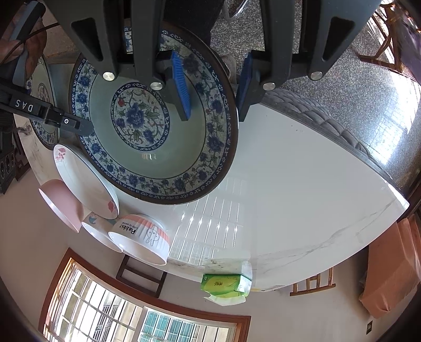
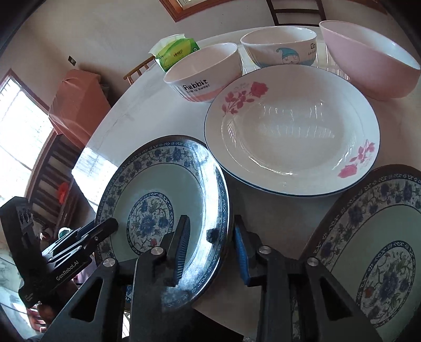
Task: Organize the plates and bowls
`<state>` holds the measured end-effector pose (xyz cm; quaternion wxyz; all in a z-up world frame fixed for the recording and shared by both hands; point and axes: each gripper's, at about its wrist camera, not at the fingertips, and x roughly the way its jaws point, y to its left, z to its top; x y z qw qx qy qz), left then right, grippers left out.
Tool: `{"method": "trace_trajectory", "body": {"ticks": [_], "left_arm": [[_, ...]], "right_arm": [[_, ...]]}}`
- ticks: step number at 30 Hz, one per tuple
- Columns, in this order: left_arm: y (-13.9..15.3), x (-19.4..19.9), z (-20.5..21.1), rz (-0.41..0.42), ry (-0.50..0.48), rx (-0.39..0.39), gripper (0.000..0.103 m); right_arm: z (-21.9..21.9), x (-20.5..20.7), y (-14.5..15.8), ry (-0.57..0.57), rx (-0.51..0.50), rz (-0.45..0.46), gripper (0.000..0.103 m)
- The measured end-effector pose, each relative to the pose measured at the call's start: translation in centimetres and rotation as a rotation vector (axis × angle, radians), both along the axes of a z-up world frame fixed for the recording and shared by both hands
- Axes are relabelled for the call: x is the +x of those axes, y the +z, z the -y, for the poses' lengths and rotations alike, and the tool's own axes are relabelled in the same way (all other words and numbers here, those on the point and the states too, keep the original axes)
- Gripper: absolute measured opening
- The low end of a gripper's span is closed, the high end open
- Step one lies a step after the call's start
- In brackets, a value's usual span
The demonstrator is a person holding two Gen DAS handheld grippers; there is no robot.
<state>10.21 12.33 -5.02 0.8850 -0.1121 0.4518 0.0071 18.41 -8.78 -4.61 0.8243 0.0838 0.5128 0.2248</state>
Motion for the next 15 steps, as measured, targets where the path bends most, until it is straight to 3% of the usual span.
{"method": "trace_trajectory", "body": {"ticks": [5,15], "left_arm": [[0.0,0.1,-0.7,0.022,0.018,-0.021,0.030],[0.8,0.9,-2.8,0.058,0.085,0.022,0.030]], "right_arm": [[-0.2,0.0,0.1,0.006,-0.002,0.026,0.019],[-2.6,1.0,0.3,0.027,0.028,0.051,0.019]]}}
